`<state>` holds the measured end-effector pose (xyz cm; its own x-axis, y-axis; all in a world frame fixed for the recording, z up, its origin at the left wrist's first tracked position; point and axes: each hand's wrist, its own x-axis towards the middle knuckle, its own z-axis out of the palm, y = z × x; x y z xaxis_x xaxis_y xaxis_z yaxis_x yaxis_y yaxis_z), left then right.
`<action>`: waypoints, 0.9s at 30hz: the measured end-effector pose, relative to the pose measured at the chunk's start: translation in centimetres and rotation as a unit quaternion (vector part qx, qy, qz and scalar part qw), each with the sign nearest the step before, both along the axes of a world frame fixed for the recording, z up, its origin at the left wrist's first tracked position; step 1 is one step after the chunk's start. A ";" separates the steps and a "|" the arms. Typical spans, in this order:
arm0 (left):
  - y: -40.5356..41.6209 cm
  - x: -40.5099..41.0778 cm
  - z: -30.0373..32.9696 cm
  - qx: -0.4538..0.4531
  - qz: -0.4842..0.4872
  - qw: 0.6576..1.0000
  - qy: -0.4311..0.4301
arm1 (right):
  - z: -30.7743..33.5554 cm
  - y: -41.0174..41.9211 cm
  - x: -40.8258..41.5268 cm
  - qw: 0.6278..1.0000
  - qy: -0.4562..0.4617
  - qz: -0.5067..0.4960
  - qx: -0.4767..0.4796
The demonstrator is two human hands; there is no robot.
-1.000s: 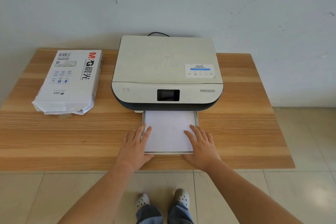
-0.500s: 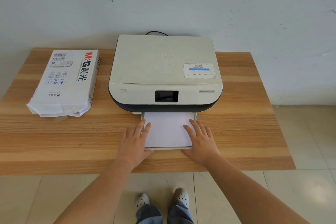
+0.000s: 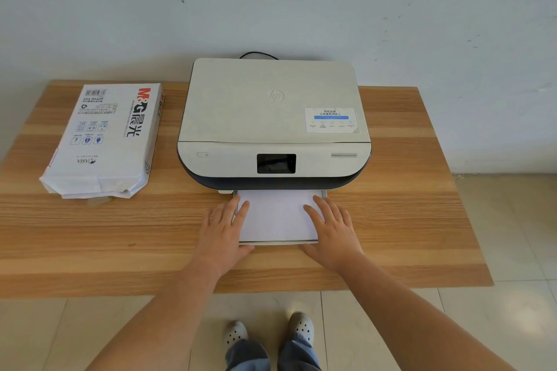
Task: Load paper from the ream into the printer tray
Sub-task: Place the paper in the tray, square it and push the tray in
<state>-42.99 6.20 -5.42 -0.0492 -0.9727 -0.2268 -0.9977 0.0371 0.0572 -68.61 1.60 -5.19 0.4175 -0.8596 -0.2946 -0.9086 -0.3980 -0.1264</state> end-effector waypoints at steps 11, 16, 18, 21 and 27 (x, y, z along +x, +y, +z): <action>-0.8 0.0 0.1 0.000 0.000 1.000 -0.004 | 0.0 -0.8 0.2 1.000 -0.007 0.001 -0.013; -1.0 0.0 0.2 0.000 -0.001 1.000 -0.009 | -0.1 -1.0 0.1 1.000 -0.005 0.001 -0.020; -1.1 0.0 0.2 0.000 0.000 1.000 -0.008 | -0.2 -1.1 0.2 1.000 -0.003 0.003 -0.022; -1.3 0.0 0.3 0.004 -0.001 1.000 -0.015 | -0.1 -1.2 0.2 1.000 -0.010 0.002 -0.024; -1.6 0.0 0.7 -0.006 -0.002 1.000 -0.021 | -0.2 -1.5 0.4 0.999 -0.009 0.004 -0.037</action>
